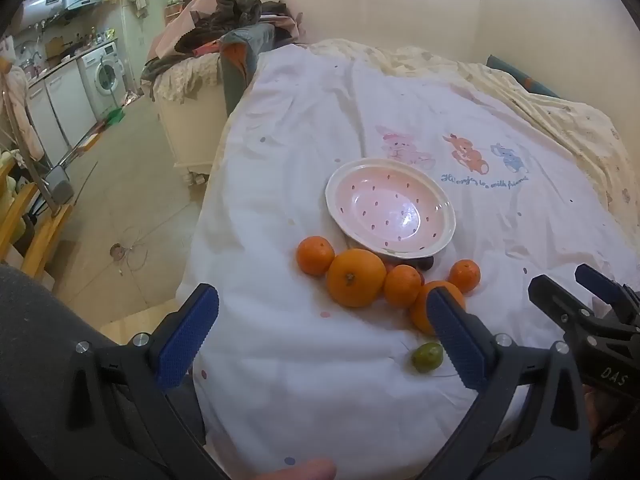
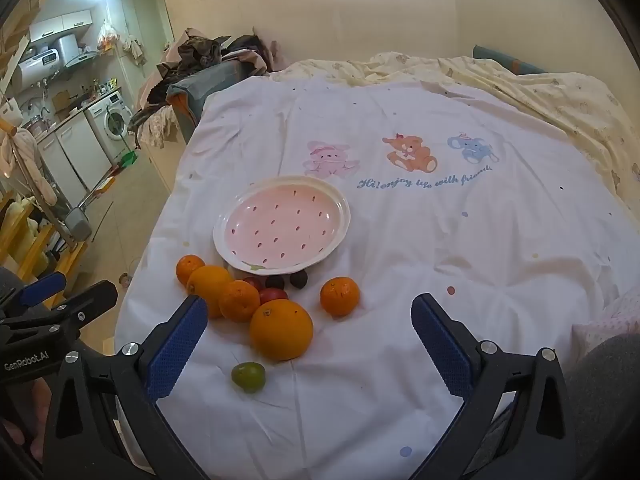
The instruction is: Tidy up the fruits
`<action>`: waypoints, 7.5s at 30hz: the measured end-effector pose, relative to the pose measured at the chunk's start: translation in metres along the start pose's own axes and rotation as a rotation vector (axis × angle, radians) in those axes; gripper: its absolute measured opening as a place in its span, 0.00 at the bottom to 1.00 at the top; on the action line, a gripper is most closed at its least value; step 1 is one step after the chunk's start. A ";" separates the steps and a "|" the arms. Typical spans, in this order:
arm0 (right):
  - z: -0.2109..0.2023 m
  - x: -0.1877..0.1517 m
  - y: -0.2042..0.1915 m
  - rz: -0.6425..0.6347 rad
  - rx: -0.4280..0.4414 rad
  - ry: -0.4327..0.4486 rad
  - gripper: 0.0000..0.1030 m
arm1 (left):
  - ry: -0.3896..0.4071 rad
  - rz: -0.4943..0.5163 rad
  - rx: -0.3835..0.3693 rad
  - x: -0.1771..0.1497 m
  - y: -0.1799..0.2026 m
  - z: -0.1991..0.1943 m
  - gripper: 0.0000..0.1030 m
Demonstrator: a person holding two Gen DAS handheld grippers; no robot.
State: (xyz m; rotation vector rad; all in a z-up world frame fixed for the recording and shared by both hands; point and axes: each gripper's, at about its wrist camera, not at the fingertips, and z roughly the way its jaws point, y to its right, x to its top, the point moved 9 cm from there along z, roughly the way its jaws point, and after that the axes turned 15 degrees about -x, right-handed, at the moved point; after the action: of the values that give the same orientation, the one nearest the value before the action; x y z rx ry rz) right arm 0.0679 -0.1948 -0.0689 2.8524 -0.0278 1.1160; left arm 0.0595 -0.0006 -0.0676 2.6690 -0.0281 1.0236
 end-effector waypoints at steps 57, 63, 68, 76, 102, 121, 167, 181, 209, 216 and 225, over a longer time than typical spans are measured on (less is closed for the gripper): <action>0.000 0.001 0.002 0.014 0.003 0.003 1.00 | -0.013 -0.002 0.003 -0.005 -0.007 0.005 0.99; 0.000 0.001 0.002 0.014 0.003 0.003 1.00 | -0.013 -0.003 0.004 -0.005 -0.007 0.005 0.99; 0.000 0.001 0.002 0.014 0.003 0.003 1.00 | -0.013 -0.003 0.004 -0.004 -0.007 0.005 0.99; 0.000 0.001 0.002 0.014 0.003 0.004 1.00 | -0.016 -0.002 0.004 -0.006 -0.009 0.005 0.99; 0.014 -0.003 -0.002 0.037 0.088 -0.124 1.00 | -0.034 -0.043 0.005 -0.005 -0.011 0.008 0.99; 0.122 -0.063 -0.062 -0.288 0.110 -0.590 0.79 | -0.094 -0.082 -0.002 -0.013 -0.014 0.020 0.99; 0.098 0.049 0.015 0.031 0.190 -0.297 0.61 | -0.292 -0.057 0.027 0.030 -0.011 0.079 0.99; 0.120 0.049 0.039 0.127 0.152 -0.355 0.61 | -0.518 -0.322 0.038 -0.002 -0.026 0.130 0.82; 0.120 0.046 0.027 0.085 0.170 -0.366 0.61 | -0.588 -0.275 0.033 -0.023 0.007 0.147 0.52; 0.117 0.047 0.027 0.088 0.173 -0.356 0.61 | -0.524 -0.171 0.014 -0.005 0.025 0.112 0.52; 0.102 0.051 0.018 0.066 0.191 -0.311 0.61 | -0.374 -0.012 0.061 0.043 0.021 0.085 0.52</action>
State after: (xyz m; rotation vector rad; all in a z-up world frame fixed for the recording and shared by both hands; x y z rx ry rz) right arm 0.1737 -0.2203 -0.1081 3.1905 -0.0352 0.7083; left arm 0.1444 -0.0401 -0.0945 2.8724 -0.0573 0.5170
